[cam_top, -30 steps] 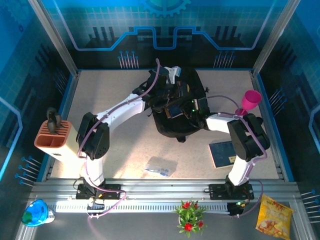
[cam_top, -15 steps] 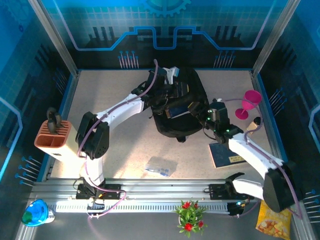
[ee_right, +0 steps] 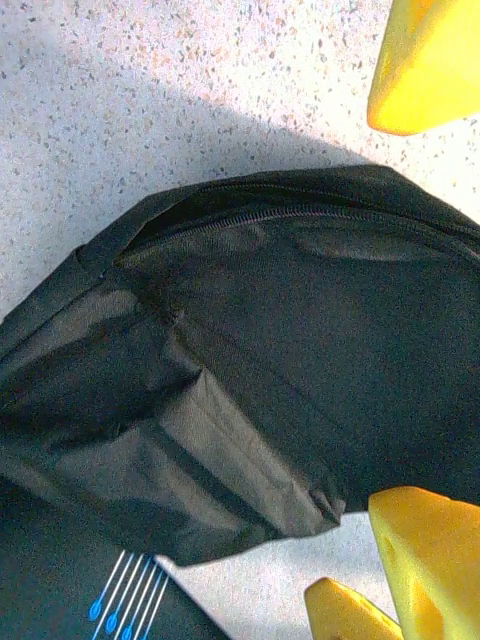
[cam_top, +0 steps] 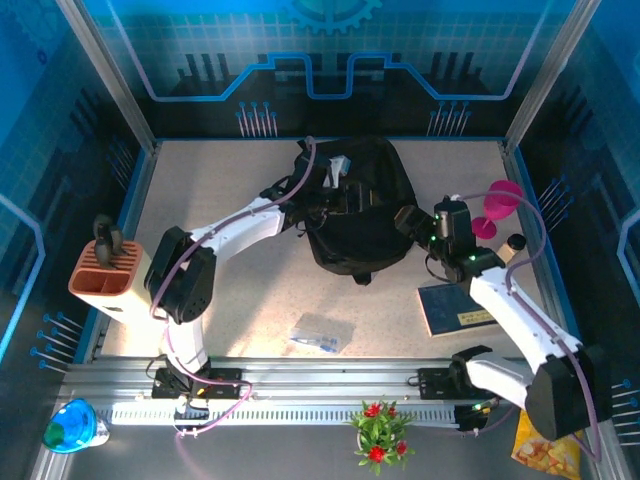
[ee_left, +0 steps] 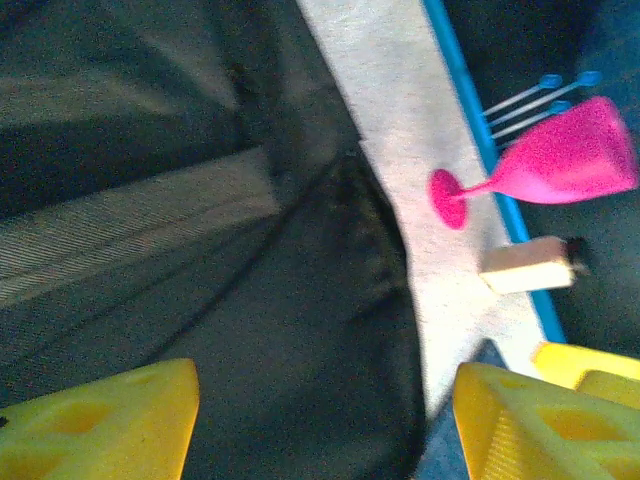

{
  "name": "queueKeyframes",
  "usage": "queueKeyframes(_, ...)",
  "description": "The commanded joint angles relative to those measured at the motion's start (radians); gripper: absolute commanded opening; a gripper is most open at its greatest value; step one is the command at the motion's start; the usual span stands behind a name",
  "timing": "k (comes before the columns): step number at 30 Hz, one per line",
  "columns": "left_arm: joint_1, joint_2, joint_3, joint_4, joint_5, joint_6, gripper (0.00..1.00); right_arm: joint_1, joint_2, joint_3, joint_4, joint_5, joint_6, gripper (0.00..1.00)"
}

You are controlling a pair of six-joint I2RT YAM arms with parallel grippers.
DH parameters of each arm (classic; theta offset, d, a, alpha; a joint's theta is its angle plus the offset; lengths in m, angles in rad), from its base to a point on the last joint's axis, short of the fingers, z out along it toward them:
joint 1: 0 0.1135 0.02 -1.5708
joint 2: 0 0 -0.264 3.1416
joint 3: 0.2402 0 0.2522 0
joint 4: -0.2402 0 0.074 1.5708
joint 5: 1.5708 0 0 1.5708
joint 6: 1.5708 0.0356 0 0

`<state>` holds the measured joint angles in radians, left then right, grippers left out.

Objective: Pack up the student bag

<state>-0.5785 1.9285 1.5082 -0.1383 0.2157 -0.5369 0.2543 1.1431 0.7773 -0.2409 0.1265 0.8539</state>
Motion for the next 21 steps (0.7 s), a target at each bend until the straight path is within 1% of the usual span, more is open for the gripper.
queueKeyframes(1,0.008,0.118,0.110,-0.158,-0.088,0.047,0.67,-0.031,0.067,0.061,-0.085,-0.090,-0.063,0.92)
queueKeyframes(4,0.019,0.209,0.215,-0.272,-0.146,0.024,0.65,-0.050,0.142,0.095,-0.121,-0.117,-0.090,0.91)
queueKeyframes(5,0.026,0.229,0.232,-0.301,-0.162,0.009,0.65,-0.053,0.173,0.096,-0.134,-0.117,-0.101,0.91)
queueKeyframes(7,0.040,0.240,0.222,-0.308,-0.165,-0.013,0.65,-0.053,0.226,0.137,-0.141,-0.120,-0.125,0.89)
queueKeyframes(10,0.059,0.223,0.154,-0.286,-0.167,-0.041,0.65,-0.050,0.319,0.174,-0.158,-0.133,-0.155,0.85)
queueKeyframes(14,0.086,0.186,0.060,-0.266,-0.158,-0.052,0.65,-0.016,0.438,0.224,-0.135,-0.171,-0.188,0.74)
queueKeyframes(18,0.124,0.137,-0.043,-0.235,-0.164,-0.070,0.65,0.047,0.538,0.283,-0.094,-0.200,-0.209,0.70)
queueKeyframes(21,0.164,0.092,-0.118,-0.217,-0.176,-0.086,0.65,0.095,0.628,0.359,-0.069,-0.232,-0.216,0.68)
